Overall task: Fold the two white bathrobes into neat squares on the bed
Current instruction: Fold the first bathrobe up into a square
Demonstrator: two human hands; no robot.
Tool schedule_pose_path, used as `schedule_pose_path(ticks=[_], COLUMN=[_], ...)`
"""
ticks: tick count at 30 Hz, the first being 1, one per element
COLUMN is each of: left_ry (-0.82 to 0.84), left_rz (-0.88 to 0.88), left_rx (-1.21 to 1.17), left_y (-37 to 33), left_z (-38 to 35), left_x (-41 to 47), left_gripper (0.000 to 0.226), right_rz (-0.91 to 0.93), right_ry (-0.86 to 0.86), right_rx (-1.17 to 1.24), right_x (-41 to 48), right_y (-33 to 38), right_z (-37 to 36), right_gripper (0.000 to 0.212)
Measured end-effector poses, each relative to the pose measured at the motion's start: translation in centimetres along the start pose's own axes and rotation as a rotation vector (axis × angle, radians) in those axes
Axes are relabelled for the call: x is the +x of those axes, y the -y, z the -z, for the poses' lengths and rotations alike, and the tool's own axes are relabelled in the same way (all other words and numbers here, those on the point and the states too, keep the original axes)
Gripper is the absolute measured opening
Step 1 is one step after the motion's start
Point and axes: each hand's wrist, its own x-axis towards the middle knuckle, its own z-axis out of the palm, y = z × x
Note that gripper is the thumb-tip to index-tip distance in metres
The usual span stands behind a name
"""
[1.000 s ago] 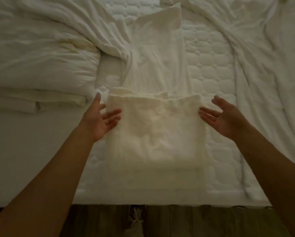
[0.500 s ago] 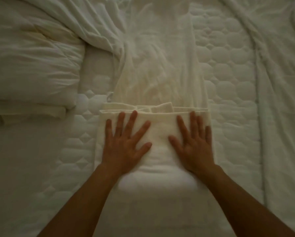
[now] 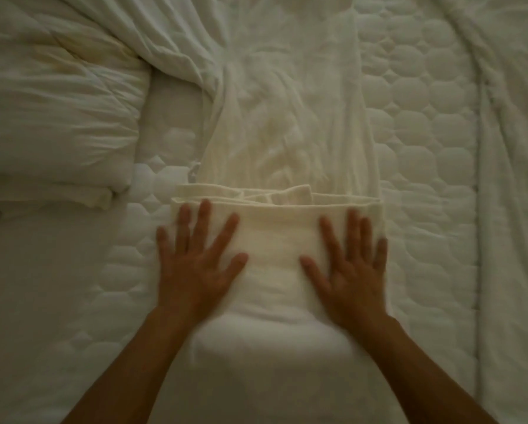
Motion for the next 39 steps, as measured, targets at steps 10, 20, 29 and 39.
schedule_pose_path(ticks=[10, 20, 29, 39], left_ry=[-0.213, -0.122, -0.116, -0.255], left_rz=[0.051, 0.104, 0.641, 0.48], left_rx=[-0.008, -0.171, -0.966, -0.938], left_y=[-3.7, 1.1, 1.9, 0.6], left_z=[2.5, 0.3, 6.2, 6.6], left_x=[-3.8, -9.7, 2.2, 0.0], left_gripper=[0.073, 0.072, 0.041, 0.021], right_rz=[-0.027, -0.06, -0.404, -0.531], right_ry=[-0.158, 0.049, -0.113, 0.164], right_rx=[0.163, 0.148, 0.897, 1.028], right_x=[-1.5, -8.3, 2.0, 2.9], right_y=[0.2, -8.0, -4.1, -5.4], right_z=[2.6, 0.0, 5.8, 5.6], right_gripper=[0.082, 0.079, 0.034, 0.06])
